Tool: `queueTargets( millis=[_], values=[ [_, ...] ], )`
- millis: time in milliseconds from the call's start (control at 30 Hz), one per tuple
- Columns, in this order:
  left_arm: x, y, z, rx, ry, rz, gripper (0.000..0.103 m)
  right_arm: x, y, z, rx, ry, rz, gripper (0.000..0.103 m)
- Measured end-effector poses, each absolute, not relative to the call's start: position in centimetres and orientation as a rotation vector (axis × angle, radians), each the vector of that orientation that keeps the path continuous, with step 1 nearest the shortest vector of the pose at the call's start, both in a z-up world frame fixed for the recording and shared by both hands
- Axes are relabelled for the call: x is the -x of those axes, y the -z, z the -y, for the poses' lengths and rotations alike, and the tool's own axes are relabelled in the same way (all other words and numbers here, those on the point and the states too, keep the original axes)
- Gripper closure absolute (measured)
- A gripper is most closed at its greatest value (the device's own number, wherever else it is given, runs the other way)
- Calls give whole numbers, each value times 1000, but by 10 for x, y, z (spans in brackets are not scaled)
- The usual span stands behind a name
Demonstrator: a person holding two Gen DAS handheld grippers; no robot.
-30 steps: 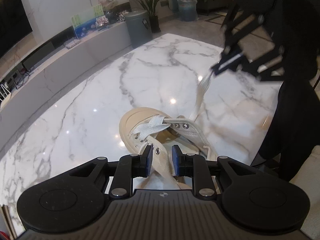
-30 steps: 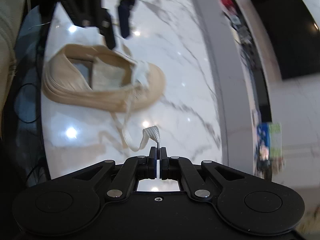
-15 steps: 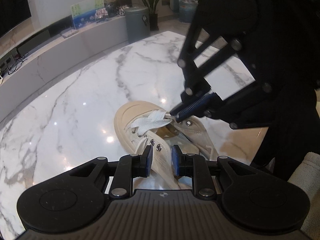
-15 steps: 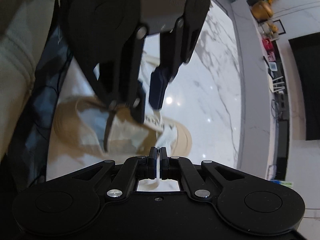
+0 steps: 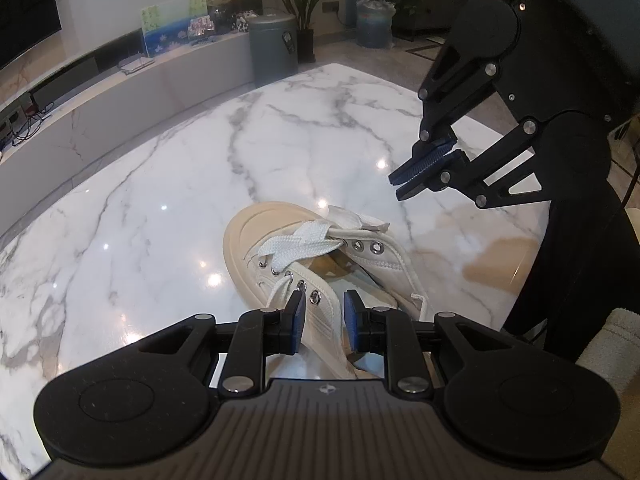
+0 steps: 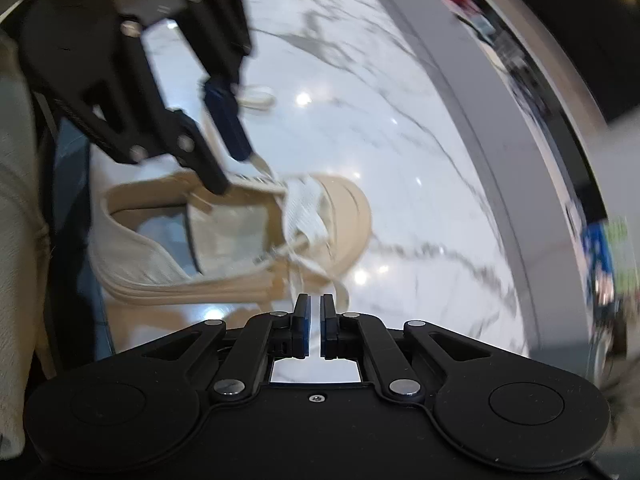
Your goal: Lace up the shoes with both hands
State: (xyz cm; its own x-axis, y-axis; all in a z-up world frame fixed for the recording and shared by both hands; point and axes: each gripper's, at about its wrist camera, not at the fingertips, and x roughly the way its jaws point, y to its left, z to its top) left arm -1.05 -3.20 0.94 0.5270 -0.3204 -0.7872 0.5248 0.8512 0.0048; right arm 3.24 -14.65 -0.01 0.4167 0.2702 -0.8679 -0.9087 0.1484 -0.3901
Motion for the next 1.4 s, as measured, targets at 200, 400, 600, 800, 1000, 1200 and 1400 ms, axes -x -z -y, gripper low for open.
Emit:
queueTargets(
  millis=[200,400,600,800,1000,1200,1400],
  values=[
    [9,-11,32,-259,504,-884,83,-33,12,146,1120,-990,-684,99],
    [9,-9,33,-271,502,-899,83,-32,17,140,1183,-1071,-620,95],
    [8,-10,32,-276,499,-901,83,-24,26,131,1313,-1157,-508,83],
    [9,-11,33,-287,497,-898,83,-25,22,125,1319,-1203,-520,102],
    [10,-11,33,-286,508,-895,83,-22,11,122,1379,-1197,-557,102],
    [10,-8,35,-307,540,-935,83,-23,-6,109,1474,-1200,-693,102],
    [10,-6,39,-332,548,-965,83,-14,-9,104,1591,-1162,-875,102]
  ],
)
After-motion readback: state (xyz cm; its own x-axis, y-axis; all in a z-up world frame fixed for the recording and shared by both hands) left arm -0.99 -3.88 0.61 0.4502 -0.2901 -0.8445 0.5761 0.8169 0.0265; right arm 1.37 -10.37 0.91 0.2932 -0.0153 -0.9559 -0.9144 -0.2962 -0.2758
